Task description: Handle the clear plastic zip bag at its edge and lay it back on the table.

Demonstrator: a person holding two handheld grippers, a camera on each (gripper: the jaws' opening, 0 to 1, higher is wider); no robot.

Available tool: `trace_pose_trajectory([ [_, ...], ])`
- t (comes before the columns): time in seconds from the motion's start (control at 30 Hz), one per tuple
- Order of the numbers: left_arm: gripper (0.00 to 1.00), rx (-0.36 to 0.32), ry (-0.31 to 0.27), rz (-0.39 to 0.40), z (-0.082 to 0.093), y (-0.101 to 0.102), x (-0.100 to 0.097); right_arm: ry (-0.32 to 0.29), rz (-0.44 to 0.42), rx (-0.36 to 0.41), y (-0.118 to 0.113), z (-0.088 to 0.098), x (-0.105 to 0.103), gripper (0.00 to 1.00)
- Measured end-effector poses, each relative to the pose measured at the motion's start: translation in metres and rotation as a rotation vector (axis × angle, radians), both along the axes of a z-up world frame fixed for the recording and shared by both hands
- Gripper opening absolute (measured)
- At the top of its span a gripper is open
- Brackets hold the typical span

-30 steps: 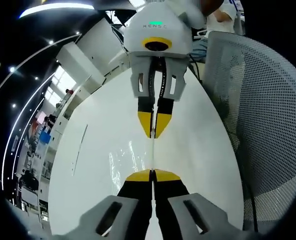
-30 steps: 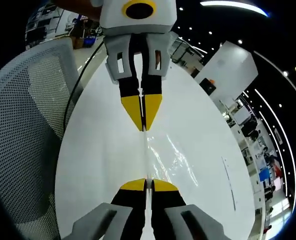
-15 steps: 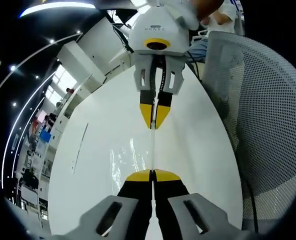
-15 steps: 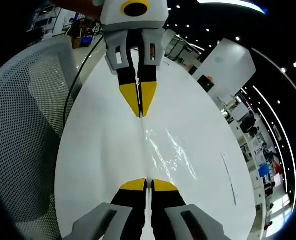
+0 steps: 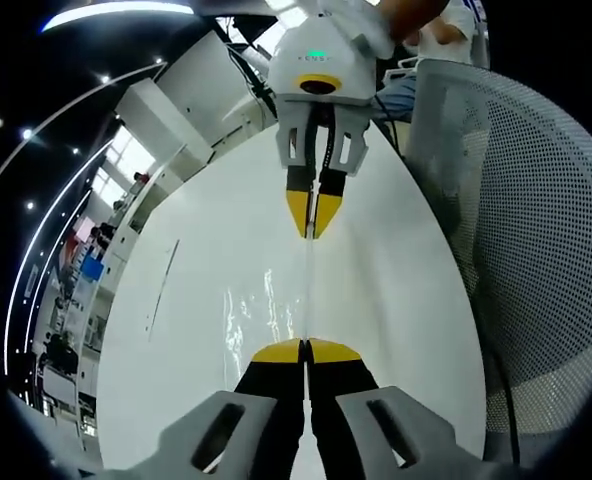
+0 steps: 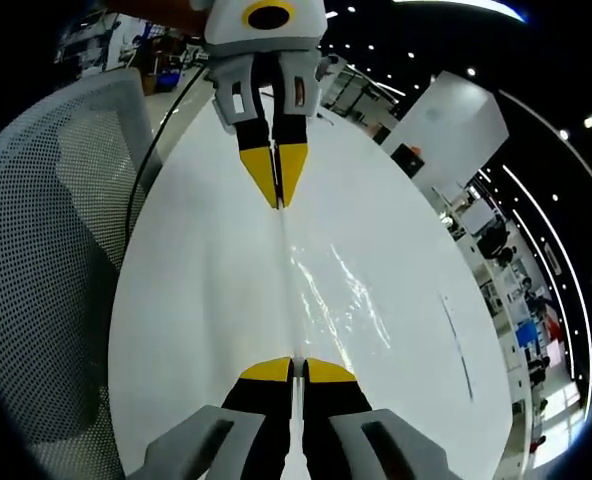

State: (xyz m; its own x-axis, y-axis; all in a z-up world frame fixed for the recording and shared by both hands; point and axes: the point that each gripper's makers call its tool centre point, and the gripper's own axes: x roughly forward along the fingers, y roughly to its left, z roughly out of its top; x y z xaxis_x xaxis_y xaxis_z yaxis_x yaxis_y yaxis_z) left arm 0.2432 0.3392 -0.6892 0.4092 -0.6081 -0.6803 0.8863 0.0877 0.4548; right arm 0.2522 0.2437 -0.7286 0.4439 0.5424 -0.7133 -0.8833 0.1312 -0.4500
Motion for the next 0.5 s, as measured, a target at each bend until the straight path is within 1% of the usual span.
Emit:
trace_pose_trajectory([
  [0.5, 0.00, 0.008, -0.001, 0.025, -0.0015, 0.0102, 0.0039, 0.006, -0.024, 0.005, -0.0073, -0.0025, 0.0024, 0.00],
])
